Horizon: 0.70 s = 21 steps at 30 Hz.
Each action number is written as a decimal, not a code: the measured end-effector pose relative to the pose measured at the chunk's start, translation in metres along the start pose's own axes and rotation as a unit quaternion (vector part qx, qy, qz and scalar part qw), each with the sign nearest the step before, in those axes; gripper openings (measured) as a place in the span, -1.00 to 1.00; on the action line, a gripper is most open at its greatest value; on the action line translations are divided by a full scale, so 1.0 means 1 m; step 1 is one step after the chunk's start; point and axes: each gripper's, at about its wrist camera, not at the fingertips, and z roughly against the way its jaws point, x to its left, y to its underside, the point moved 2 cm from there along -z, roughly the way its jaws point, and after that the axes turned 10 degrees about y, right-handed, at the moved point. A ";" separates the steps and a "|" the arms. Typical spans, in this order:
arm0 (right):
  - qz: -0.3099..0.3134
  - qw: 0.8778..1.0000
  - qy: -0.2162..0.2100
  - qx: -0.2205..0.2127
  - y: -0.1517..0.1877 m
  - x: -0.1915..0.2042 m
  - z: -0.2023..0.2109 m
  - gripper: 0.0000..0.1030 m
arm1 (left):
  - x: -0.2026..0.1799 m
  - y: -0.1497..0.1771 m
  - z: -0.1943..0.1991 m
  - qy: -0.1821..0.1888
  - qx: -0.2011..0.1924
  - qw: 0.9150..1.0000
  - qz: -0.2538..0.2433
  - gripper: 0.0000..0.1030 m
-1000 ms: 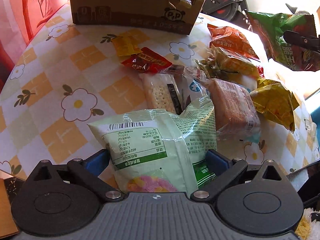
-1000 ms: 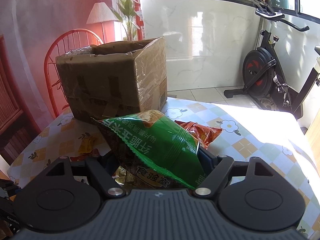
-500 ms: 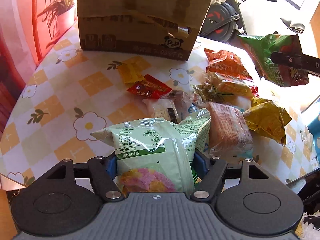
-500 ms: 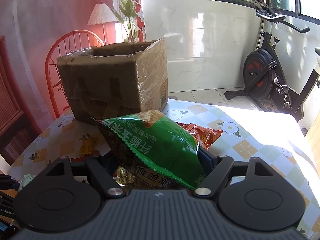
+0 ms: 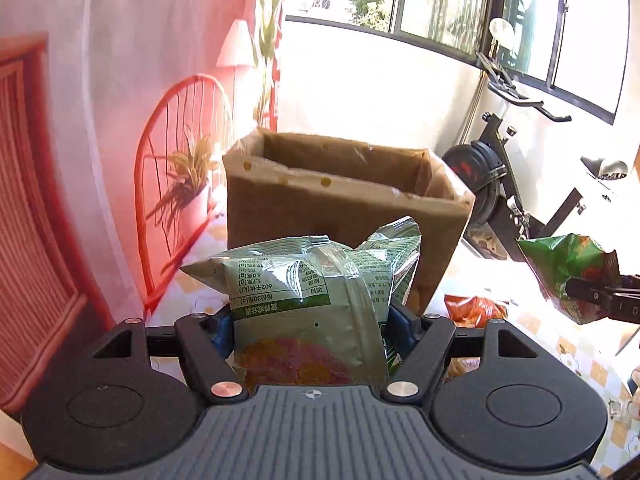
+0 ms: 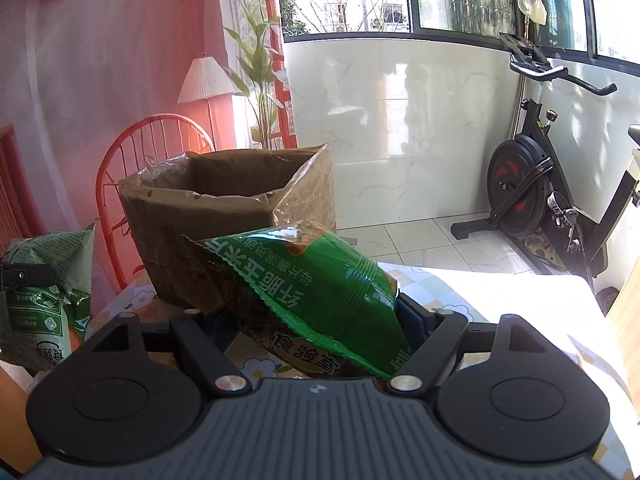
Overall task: Organize snacks
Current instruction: 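Carry the pale green bag over the box and release it with the left gripper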
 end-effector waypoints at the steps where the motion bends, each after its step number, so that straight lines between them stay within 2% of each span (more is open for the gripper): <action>1: -0.001 1.000 -0.001 -0.009 -0.010 0.000 0.001 0.56 | -0.002 -0.016 0.000 -0.006 -0.014 1.000 -0.012 0.44; 6: 0.006 0.999 -0.009 -0.044 -0.066 0.007 -0.002 0.56 | -0.019 -0.093 -0.014 -0.031 -0.074 0.995 -0.062 0.44; 12: 0.028 0.998 -0.006 -0.060 -0.121 0.027 -0.034 0.56 | -0.032 -0.162 -0.062 -0.066 -0.118 0.986 -0.099 0.45; 14: 0.033 0.998 -0.001 -0.061 -0.132 0.032 -0.045 0.56 | -0.034 -0.177 -0.083 -0.074 -0.123 0.985 -0.099 0.45; 17: 0.038 0.997 0.005 -0.061 -0.141 0.038 -0.063 0.55 | -0.028 -0.193 -0.114 -0.066 -0.126 0.986 -0.087 0.46; 21: 0.038 0.998 0.013 -0.049 -0.141 0.039 -0.085 0.56 | -0.019 -0.197 -0.162 -0.051 -0.095 0.990 -0.086 0.52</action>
